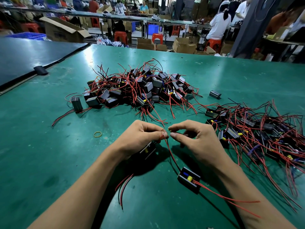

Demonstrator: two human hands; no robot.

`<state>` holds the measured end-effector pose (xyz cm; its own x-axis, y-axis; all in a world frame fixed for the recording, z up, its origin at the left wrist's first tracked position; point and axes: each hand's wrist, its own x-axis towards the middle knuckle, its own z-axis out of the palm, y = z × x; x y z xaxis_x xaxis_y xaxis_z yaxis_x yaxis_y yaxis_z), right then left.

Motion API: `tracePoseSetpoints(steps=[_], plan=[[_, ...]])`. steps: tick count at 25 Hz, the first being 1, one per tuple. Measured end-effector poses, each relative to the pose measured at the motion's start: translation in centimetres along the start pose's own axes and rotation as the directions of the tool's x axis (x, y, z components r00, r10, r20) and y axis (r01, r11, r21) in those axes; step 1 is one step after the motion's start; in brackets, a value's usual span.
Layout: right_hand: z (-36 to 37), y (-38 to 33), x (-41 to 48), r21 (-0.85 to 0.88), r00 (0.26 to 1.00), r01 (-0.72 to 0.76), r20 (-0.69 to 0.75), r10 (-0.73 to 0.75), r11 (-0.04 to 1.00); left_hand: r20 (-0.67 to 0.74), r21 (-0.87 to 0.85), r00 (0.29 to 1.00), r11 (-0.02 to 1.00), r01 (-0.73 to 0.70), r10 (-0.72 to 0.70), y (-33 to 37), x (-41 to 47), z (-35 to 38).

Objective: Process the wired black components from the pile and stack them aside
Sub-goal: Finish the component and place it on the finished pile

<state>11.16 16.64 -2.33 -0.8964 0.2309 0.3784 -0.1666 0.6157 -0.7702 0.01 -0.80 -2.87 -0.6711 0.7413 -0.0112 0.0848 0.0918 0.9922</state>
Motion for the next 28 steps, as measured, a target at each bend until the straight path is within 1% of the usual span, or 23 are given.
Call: tracePoseSetpoints(steps=[5, 8, 11, 13, 15, 17, 18, 19, 20, 21, 23, 25, 26, 28], plan=[[0.1, 0.3, 0.0, 0.021, 0.999, -0.016, 0.042, 0.015, 1.0, 0.019, -0.005, 1.0, 1.0, -0.01, 0.01, -0.1, 0.0, -0.1], [0.1, 0.3, 0.0, 0.056, 0.995, -0.097, 0.036, 0.095, 0.994, 0.026, -0.014, 0.999, 1.0, -0.018, 0.018, -0.1, 0.0, -0.1], [0.2, -0.3, 0.1, 0.164, 0.97, -0.228, 0.125, 0.209, 0.96, 0.02, -0.008, 0.999, 1.0, -0.028, 0.029, 0.1, 0.0, -0.1], [0.3, -0.6, 0.4, 0.24, 0.933, -0.35, 0.174, 0.314, 0.905, 0.001, 0.004, 1.0, 1.0, -0.025, 0.025, 0.2, 0.0, 0.1], [0.6, -0.9, 0.6, 0.296, 0.873, -0.485, 0.226, 0.433, 0.823, -0.017, 0.033, 1.0, 0.999, -0.022, 0.023, 0.3, 0.0, 0.4], [1.0, -1.0, 0.8, 0.403, 0.794, -0.607, 0.267, 0.546, 0.685, -0.018, 0.062, 1.0, 0.998, -0.019, 0.02, 0.4, -0.1, 0.6], [1.1, -1.0, 0.9, 0.456, 0.76, -0.644, 0.288, 0.582, 0.615, -0.016, 0.063, 1.0, 0.998, -0.016, 0.017, 0.4, 0.0, 0.6], [0.9, -1.0, 0.9, 0.483, 0.747, -0.657, 0.315, 0.585, 0.579, -0.022, 0.056, 1.0, 0.998, -0.012, 0.014, 0.3, 0.0, 0.6], [0.6, -0.8, 0.9, 0.482, 0.762, -0.644, 0.34, 0.551, 0.594, -0.035, 0.048, 0.999, 0.999, -0.012, 0.014, 0.3, 0.1, 0.5], [0.3, -0.7, 0.8, 0.464, 0.794, -0.608, 0.355, 0.494, 0.644, -0.051, 0.042, 0.999, 0.999, -0.015, 0.018, 0.1, 0.2, 0.3], [-0.4, -0.6, 0.5, 0.383, 0.865, -0.489, 0.326, 0.381, 0.784, -0.071, 0.027, 0.997, 0.999, -0.02, 0.022, -0.1, 0.3, 0.1], [-0.7, -0.5, 0.4, 0.223, 0.929, -0.352, 0.203, 0.31, 0.909, -0.071, 0.003, 0.997, 1.0, -0.016, 0.016, -0.3, 0.3, 0.0], [-0.6, -0.5, 0.3, 0.148, 0.952, -0.295, 0.132, 0.276, 0.944, -0.065, 0.0, 0.998, 1.0, -0.016, 0.016, -0.4, 0.3, 0.0], [-0.1, -0.3, 0.0, 0.061, 0.981, -0.194, 0.034, 0.192, 0.979, -0.046, 0.01, 0.999, 1.0, -0.025, 0.025, -0.5, 0.4, 0.0]])
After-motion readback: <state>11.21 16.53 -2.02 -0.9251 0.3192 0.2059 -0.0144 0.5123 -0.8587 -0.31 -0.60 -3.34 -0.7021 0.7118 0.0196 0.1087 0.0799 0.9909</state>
